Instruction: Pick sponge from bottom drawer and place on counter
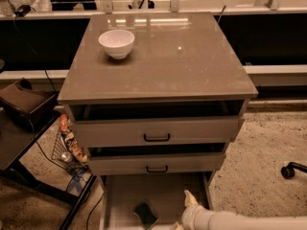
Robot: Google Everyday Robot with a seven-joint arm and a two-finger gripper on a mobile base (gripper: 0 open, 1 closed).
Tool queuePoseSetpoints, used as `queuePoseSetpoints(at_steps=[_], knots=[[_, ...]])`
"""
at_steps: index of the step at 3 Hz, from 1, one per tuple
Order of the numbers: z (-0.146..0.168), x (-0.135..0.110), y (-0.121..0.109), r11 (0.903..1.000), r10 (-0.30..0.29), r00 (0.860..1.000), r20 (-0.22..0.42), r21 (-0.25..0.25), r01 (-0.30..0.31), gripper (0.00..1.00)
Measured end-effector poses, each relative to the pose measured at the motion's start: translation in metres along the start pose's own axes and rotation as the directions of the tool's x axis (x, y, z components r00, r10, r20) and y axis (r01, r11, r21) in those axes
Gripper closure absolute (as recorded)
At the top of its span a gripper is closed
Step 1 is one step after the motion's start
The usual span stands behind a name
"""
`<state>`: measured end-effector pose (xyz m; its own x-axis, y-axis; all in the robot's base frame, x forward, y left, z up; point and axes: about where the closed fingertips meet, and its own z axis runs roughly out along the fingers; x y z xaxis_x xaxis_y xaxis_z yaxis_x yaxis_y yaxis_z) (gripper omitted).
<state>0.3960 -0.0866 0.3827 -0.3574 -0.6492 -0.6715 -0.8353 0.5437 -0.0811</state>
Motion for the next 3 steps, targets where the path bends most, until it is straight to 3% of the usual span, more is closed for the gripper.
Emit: queuePoseSetpoints(at_steps=[1,2,3], knots=[[0.024,0.017,0.016,0.9981,0.062,0.998,0.013,0.003,-0.062,0.0],[0.023,0.017,0.018,0.9982,0.06,0.998,0.01,-0.005,-0.06,0.0],[0.05,0.022,0.027,0.9977,0.066,0.998,0.014,-0.015,-0.065,0.0]])
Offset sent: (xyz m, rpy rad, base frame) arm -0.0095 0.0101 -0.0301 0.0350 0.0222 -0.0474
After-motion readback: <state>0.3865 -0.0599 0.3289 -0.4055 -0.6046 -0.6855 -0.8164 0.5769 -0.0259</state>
